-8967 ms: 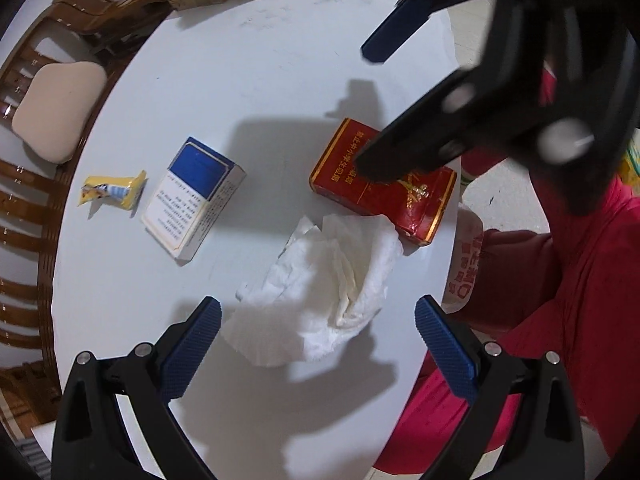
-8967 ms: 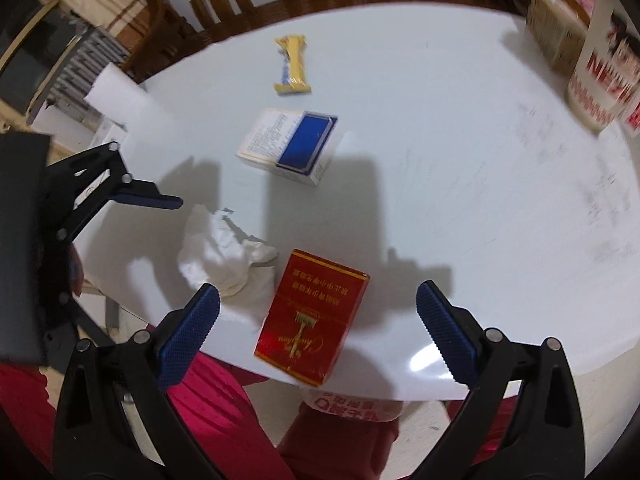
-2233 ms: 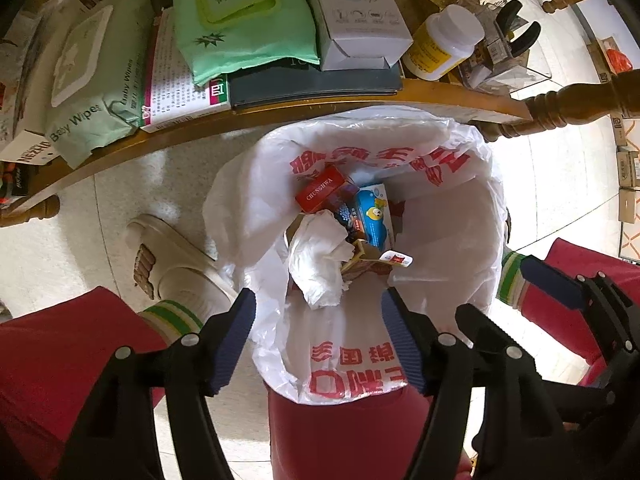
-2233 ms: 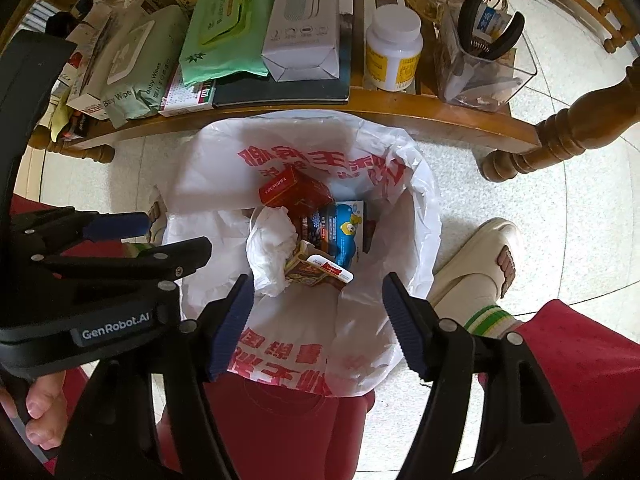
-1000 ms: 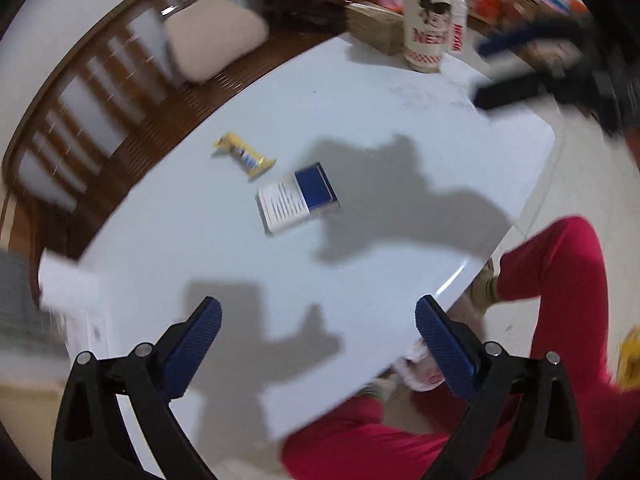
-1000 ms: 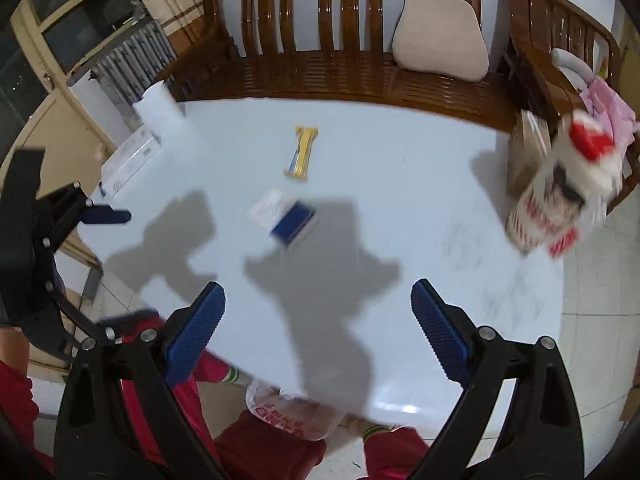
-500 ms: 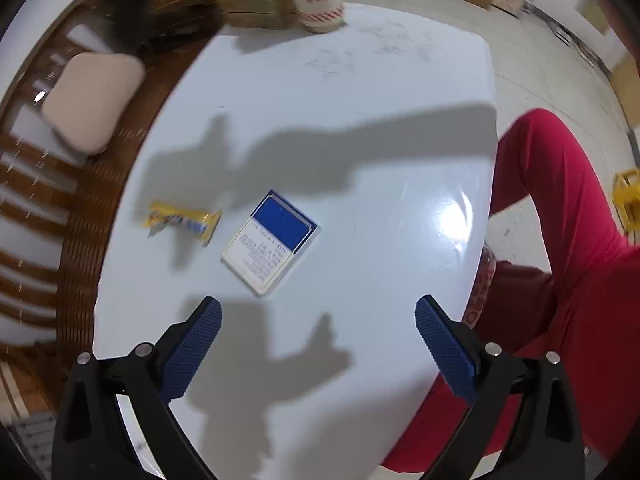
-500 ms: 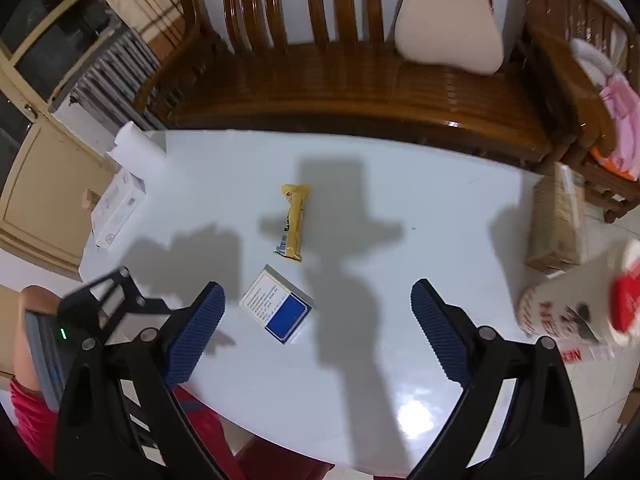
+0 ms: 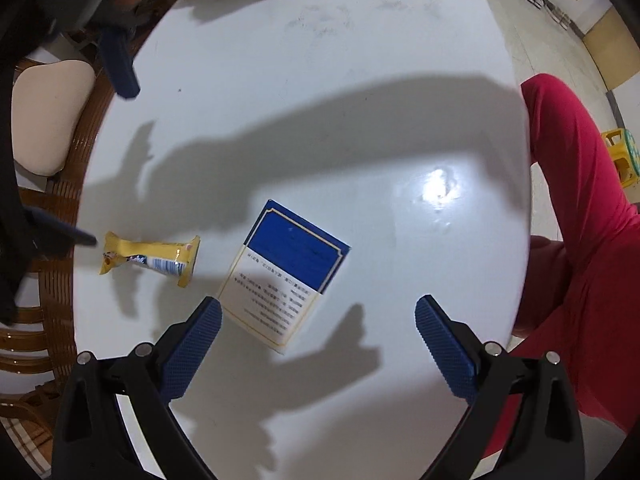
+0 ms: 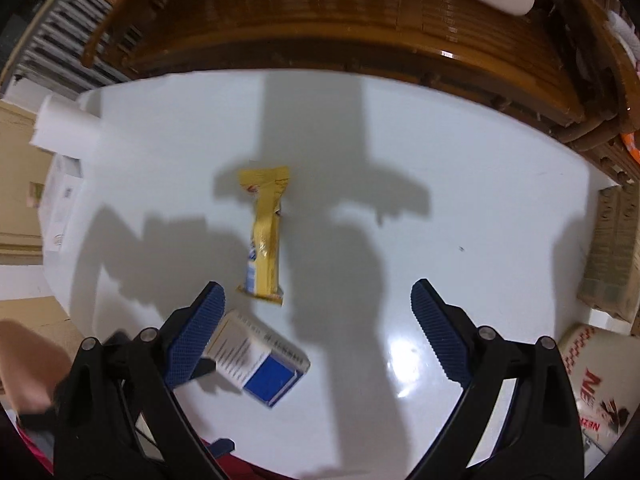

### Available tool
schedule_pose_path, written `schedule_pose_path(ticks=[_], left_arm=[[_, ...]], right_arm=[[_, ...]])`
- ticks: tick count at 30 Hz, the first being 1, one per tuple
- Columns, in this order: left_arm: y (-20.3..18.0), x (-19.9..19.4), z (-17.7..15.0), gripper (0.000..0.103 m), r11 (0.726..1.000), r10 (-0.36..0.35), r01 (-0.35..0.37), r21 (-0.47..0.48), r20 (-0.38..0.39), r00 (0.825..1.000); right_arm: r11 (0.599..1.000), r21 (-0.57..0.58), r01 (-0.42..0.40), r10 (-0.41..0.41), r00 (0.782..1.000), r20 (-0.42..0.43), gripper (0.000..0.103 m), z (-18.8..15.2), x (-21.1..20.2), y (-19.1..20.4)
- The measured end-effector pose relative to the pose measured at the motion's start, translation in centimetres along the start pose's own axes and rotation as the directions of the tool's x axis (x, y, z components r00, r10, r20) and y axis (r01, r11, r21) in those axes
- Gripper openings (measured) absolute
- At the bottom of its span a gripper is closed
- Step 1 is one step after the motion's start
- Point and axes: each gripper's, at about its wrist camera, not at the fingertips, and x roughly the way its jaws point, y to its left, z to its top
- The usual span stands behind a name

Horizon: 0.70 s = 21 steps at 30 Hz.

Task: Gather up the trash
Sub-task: 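Grasp the blue-white box with the left tool while the right tool grasps the yellow snack wrapper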

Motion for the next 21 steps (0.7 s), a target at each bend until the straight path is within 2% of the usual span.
schedule_pose_path(ticks=[6, 9, 10, 14, 19, 21], left_arm=[[0.9, 1.6, 0.4, 0.095, 1.0, 0.005, -0.005, 0.0, -0.008, 1.0], [1.1, 2.1, 0.6, 0.095, 1.0, 0.006, -0.006, 0.013, -0.019, 1.0], [1.1, 2.5, 0.5, 0.095, 1.0, -0.017, 0.018, 0.017, -0.034, 0.999], [1.1, 3.5, 0.4, 0.095, 1.0, 0.017, -0.016, 0.026, -0.041, 0.999], [1.5, 3.7, 0.6, 0.095, 1.0, 0.0, 0.0, 0.011, -0.025, 1.0], [1.2, 3.8, 0.6, 0.095, 1.0, 0.015, -0.015, 0.021, -0.023, 1.0]], right_arm=[[0.999, -0.034, -0.01, 0.008, 0.997, -0.077, 0.092, 1.4, 3.6, 1.4], [0.994, -0.1, 0.033, -0.044, 0.993, -0.111, 0.092, 1.6, 5.0, 2.9], [0.992, -0.116, 0.053, -0.066, 0.991, -0.115, 0.092, 1.7, 5.4, 3.1], [0.994, -0.104, 0.024, -0.038, 0.989, -0.14, 0.091, 1.8, 6.2, 2.9], [0.995, -0.1, 0.019, -0.034, 0.988, -0.153, 0.091, 1.8, 7.0, 2.7], [0.995, -0.102, 0.016, -0.032, 0.987, -0.158, 0.088, 1.9, 7.3, 2.6]])
